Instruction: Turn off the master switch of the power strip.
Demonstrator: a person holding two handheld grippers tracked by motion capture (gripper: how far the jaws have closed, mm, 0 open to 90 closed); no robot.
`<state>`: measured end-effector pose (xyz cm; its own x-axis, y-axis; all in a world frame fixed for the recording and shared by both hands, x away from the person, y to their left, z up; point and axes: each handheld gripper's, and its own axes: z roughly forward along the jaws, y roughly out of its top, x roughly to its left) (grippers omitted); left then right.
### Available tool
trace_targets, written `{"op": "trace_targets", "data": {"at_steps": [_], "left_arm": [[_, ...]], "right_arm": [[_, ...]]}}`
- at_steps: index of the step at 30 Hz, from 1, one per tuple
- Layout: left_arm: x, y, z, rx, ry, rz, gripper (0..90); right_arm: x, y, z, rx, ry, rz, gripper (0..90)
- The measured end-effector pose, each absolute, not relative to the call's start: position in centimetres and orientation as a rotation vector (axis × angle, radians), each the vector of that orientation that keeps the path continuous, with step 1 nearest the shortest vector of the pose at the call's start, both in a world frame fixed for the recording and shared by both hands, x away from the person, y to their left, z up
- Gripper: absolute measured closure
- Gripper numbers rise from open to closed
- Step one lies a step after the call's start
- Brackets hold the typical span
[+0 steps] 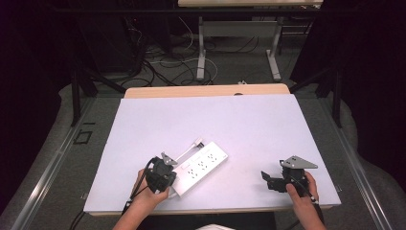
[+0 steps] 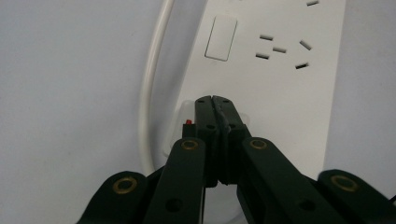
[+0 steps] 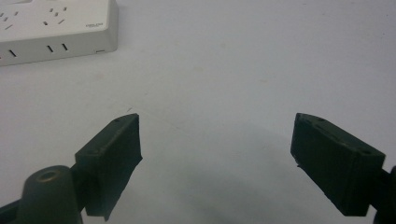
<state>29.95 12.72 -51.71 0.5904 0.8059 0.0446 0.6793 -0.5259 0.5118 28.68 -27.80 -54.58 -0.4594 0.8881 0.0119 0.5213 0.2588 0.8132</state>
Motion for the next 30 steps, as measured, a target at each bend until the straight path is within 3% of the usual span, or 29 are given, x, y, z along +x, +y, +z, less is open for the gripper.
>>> {"op": "trace_targets", "data": {"at_steps": [11,30], "left_arm": [[30.07,13.52,-51.63,2.283,1.219,0.324,90.0],[29.9,13.65,-51.17,2.272,1.219,0.307,89.1]], "right_arm": [[28.86,-27.96,-54.65,1.271,2.071,1.087,15.7],[28.67,-27.97,-54.64,1.277,2.063,1.087,15.7]]}}
